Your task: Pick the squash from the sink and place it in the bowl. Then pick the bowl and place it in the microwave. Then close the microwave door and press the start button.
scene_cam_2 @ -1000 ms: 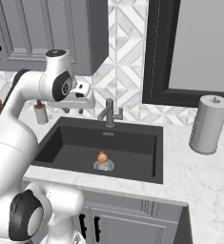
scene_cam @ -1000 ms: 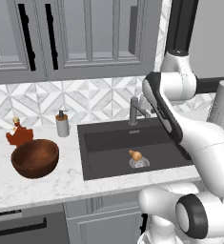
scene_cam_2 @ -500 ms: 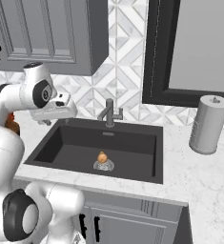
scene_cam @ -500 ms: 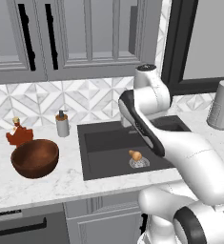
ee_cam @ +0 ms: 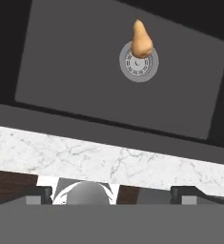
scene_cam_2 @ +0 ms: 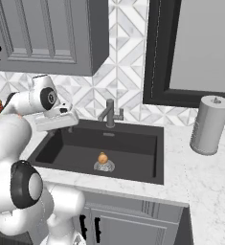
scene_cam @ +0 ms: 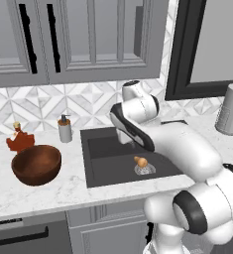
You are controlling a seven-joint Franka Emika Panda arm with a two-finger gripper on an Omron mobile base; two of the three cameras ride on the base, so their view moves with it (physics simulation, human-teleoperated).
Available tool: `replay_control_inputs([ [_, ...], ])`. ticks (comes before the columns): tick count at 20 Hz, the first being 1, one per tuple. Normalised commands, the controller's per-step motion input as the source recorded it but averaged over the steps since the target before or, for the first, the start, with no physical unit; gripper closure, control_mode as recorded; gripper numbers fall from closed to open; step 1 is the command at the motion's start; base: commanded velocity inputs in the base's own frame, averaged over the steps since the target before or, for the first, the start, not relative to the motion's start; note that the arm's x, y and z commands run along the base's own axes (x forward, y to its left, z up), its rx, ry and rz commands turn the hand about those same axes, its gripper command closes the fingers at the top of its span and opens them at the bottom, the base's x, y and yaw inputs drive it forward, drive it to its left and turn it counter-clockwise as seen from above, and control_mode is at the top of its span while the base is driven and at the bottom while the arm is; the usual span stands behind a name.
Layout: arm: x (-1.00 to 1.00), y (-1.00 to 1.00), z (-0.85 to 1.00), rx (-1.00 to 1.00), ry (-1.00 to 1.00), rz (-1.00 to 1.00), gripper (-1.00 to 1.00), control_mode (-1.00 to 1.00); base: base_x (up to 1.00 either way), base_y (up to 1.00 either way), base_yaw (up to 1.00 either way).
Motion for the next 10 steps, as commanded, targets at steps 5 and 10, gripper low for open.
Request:
replay_control_inputs([
  [5,0.26,-0.23,-0.68,0.0,0.16,0.02,-1.0,-1.0,0.0,0.0,0.0],
  [10,0.06,-0.4,-0.56,0.0,0.03,0.0,-1.0,-1.0,0.0,0.0,0.0],
])
